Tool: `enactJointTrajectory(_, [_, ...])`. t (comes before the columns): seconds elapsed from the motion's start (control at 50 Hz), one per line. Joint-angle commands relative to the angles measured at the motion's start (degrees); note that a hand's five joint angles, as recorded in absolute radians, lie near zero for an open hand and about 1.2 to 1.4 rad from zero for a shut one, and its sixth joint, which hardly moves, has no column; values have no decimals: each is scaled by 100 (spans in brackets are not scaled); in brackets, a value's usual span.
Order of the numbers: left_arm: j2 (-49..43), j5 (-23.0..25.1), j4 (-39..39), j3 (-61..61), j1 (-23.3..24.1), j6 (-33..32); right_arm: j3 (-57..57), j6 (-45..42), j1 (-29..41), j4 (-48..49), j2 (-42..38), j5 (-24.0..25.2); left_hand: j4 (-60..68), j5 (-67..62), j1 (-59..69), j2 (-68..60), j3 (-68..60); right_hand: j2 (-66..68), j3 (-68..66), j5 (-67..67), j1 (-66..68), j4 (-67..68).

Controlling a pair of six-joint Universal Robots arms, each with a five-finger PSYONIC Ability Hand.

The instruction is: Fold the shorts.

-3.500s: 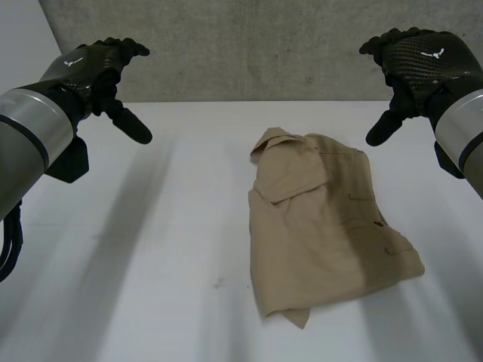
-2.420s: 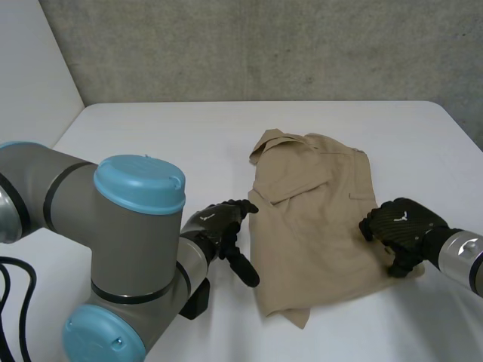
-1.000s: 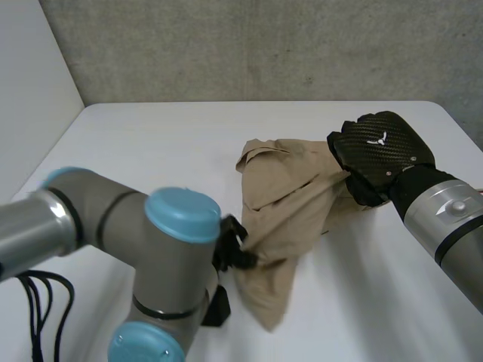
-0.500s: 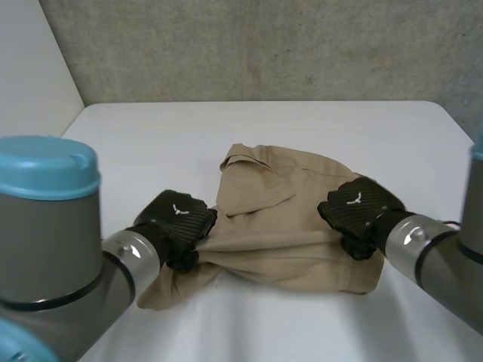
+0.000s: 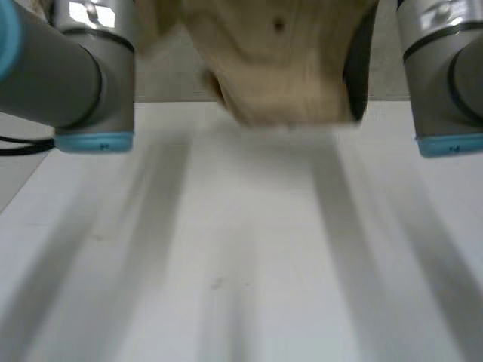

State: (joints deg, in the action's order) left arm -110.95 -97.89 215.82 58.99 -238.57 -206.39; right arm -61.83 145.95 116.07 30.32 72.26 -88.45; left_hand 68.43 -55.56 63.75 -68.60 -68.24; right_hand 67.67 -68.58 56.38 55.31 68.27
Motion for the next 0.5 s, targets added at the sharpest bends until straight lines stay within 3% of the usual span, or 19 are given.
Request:
enactJointTrajectory(0.02, [662,-81,-206,1822,21,64,-233,21,-6,-1544,34,205,1157,-1444,1625,-1140,-1176,1233,-1142,1362,2469,1173])
enactJointTrajectory(0.18, [672,-81,-374,3671,21,82,-786,-31,-14,-3303,-580,672,1157,-1444,1625,-1140,-1176,1233,-1142,1362,2469,1173])
enactJointTrajectory(0.3, [-645,-107,-619,4190,126,187,-1042,-321,-6,-4094,-1319,619,1157,-1444,1625,-1140,-1176,1233,-1142,1362,2469,1173])
enactJointTrajectory(0.38, [-647,-125,-1163,4217,188,205,-1059,-243,-41,-4604,-1215,628,1157,-1444,1625,-1140,-1176,1233,-1142,1362,2469,1173])
enactJointTrajectory(0.5, [38,-125,-2244,4278,267,292,-1384,-5,-58,-4833,-609,654,1157,-1444,1625,-1140,-1176,1233,-1142,1362,2469,1173])
